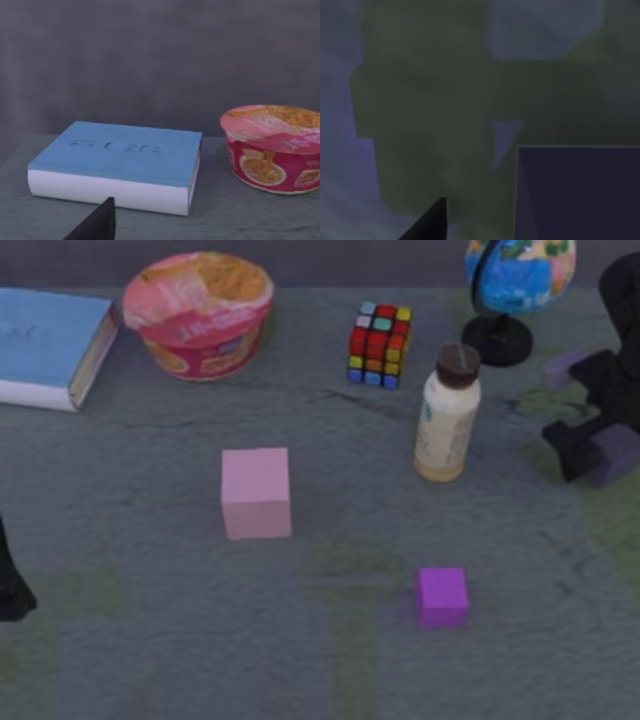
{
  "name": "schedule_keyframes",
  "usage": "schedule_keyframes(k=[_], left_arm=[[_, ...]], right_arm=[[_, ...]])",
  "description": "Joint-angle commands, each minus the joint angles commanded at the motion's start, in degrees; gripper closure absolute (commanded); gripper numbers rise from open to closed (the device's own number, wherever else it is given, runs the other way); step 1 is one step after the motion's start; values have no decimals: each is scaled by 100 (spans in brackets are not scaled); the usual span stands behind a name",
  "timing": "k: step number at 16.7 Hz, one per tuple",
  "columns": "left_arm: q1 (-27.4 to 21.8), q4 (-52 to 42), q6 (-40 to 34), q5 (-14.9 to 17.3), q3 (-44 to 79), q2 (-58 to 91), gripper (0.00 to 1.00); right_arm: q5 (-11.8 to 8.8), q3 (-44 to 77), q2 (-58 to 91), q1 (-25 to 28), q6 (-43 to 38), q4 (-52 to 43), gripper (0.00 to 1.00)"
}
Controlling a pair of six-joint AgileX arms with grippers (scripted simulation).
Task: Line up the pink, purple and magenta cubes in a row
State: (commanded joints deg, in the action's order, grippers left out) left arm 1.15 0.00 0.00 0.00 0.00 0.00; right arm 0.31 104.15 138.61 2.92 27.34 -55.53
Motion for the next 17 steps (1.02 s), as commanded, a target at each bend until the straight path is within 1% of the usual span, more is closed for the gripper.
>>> schedule_keyframes(k=[8, 9, 16, 17], left_arm=[[0, 0, 0, 0, 0, 0, 0], [0, 0, 0, 0, 0, 0, 0], [0, 0, 0, 0, 0, 0, 0], [0, 0, 0, 0, 0, 0, 0]], right_arm=[[0, 0, 0, 0, 0, 0, 98], [0, 0, 0, 0, 0, 0, 100], [0, 0, 0, 0, 0, 0, 100], [-47, 14, -140, -9, -39, -62, 100]])
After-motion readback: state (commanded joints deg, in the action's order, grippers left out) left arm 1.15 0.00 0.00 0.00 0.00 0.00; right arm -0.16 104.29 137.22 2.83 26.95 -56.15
